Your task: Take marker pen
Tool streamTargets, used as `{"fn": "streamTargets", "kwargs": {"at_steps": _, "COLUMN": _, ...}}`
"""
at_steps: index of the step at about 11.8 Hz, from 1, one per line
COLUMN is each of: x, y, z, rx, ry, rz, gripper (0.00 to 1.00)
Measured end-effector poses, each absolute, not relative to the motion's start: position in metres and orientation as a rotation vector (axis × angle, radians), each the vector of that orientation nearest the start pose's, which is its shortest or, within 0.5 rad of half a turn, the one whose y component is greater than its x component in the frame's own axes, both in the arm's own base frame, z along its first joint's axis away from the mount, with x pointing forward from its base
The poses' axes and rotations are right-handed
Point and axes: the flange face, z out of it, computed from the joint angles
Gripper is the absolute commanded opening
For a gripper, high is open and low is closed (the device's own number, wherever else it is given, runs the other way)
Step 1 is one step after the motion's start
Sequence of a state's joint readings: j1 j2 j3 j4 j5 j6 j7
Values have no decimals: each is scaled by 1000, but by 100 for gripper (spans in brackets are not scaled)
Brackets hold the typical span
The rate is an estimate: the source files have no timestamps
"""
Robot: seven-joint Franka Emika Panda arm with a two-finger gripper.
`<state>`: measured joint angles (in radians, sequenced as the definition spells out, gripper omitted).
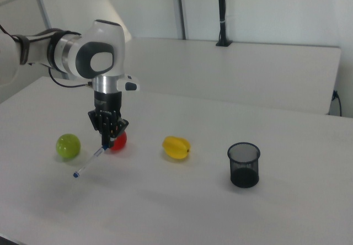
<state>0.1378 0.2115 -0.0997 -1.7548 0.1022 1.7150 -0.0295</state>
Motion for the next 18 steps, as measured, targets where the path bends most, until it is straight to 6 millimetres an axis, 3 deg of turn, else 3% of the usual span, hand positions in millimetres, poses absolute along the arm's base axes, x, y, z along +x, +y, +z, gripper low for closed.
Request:
{"fn": "streamTargets", "kwargs": {"at_steps": 3, "x": 606, "y": 44, "z": 363, "rx": -3104, "ry": -19, "rz": 386, "gripper": 7}}
{"fn": "streamTargets", "kwargs": {"at_steps": 5, "x": 614, "y": 46, "z": 325, "rx": -3137, "ry": 8, "rz": 408, "gripper": 14}}
{"fn": "streamTargets", "kwargs": {"at_steps": 7, "x": 614, "y": 45, "z": 318, "rx": -3140, "ry": 24, "rz": 422, "gripper": 21}}
{"fn": "streamTargets", "kwargs": {"at_steps": 8, "x": 614, "y": 45, "z": 318, "rx": -3142, "ry": 42, "rz": 423, "gripper": 31}}
{"fn": "streamTargets", "kwargs": {"at_steps": 9, "x": 614, "y": 46, "z": 317, "rx": -3144, "ry": 73, "rz": 425, "gripper": 55}}
{"fn": "streamTargets", "kwargs": {"at_steps": 11, "x": 614, "y": 49, "z": 316, "rx": -3147, "ry": 98, "rz": 428, "gripper": 68}}
{"fn": "streamTargets", "kwargs": {"at_steps": 12, "x": 614, "y": 52, "z": 316, "rx": -3148, "ry": 104, "rz": 428, "gripper": 95}}
{"fn": "streamTargets", "kwargs": {"at_steps": 13, "x": 613, "y": 54, "z": 316, "rx": -3149, "ry": 105, "rz": 428, "gripper": 100}}
{"fn": "streamTargets", "kwargs": {"at_steps": 16, "x": 616, "y": 53, "z": 320, "rx": -3153, "ry": 121, "rz": 413, "gripper": 100}}
{"fn": "streamTargets", "kwargs": {"at_steps": 18, "x": 625, "y": 47, "z": 340, "rx": -3158, "ry": 149, "rz": 344, "gripper": 100}}
